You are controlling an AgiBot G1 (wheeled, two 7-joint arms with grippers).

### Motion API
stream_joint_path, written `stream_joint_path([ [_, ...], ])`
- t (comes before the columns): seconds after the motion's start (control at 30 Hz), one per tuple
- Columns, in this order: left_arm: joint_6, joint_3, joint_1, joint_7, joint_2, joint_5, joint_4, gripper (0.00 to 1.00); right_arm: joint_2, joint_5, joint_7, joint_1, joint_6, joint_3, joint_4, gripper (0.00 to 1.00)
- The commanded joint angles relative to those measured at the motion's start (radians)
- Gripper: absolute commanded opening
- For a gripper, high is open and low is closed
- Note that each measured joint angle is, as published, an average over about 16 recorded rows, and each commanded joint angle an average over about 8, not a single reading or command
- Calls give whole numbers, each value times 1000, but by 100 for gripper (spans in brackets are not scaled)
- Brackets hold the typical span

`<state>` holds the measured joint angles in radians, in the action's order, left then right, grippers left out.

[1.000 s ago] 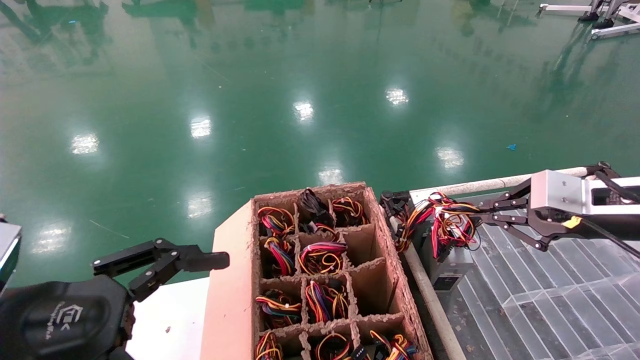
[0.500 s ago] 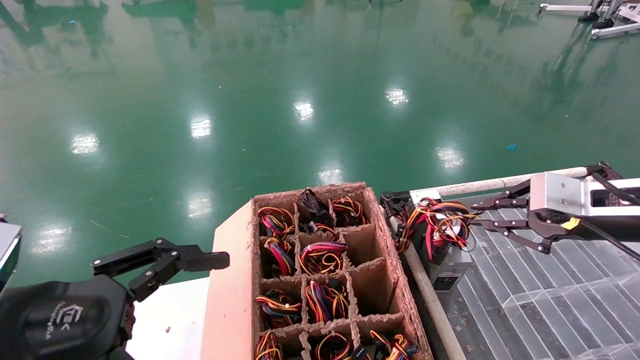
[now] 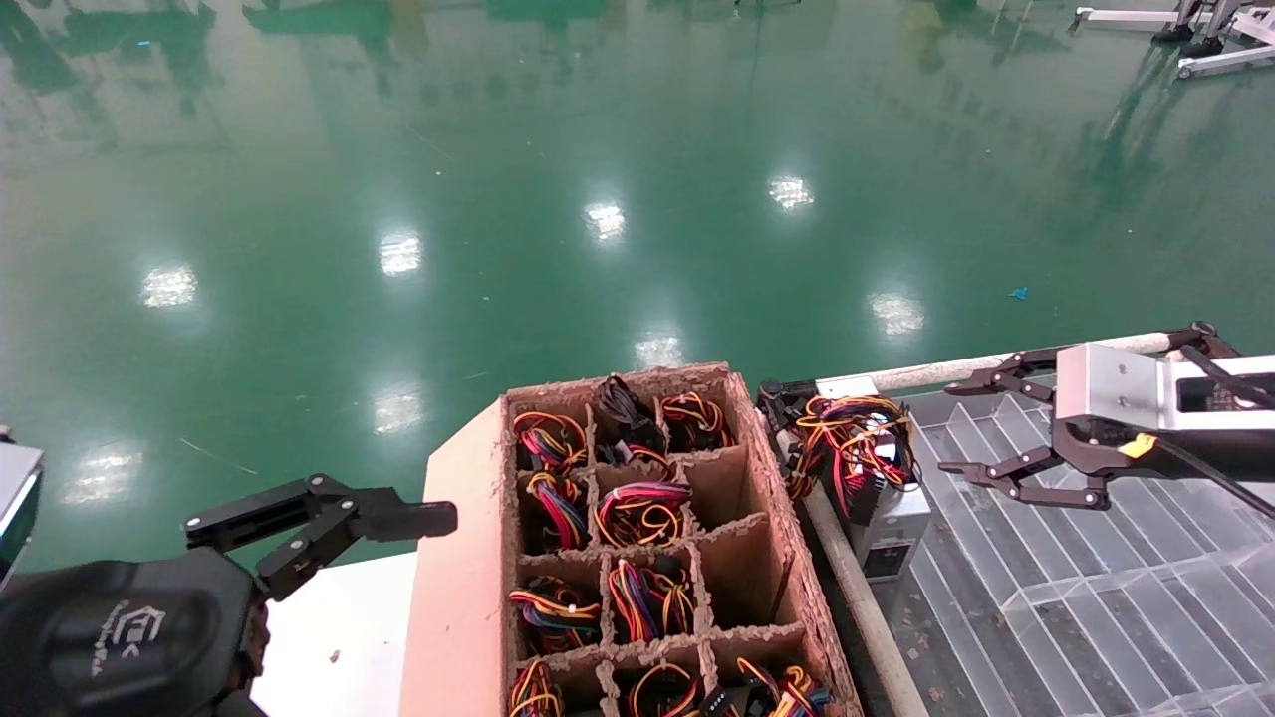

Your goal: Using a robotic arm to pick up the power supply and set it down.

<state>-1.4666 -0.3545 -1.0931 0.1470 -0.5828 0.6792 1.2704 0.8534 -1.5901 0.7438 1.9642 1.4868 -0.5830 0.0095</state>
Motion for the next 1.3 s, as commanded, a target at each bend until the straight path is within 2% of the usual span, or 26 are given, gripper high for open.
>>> stream_joint_path([
  [0.03,0,0,0,0,0,0,0,100,0,3,-2,1,5,2,-2,100],
  [0.27,0,0,0,0,0,0,0,100,-1,52,-39,11,68,37,-30,100],
  [0.43,0,0,0,0,0,0,-1,100,-9,90,-78,-17,81,54,2,100],
  [1.3,0,0,0,-1,0,0,-1,100,-111,425,-451,-398,47,162,560,100],
])
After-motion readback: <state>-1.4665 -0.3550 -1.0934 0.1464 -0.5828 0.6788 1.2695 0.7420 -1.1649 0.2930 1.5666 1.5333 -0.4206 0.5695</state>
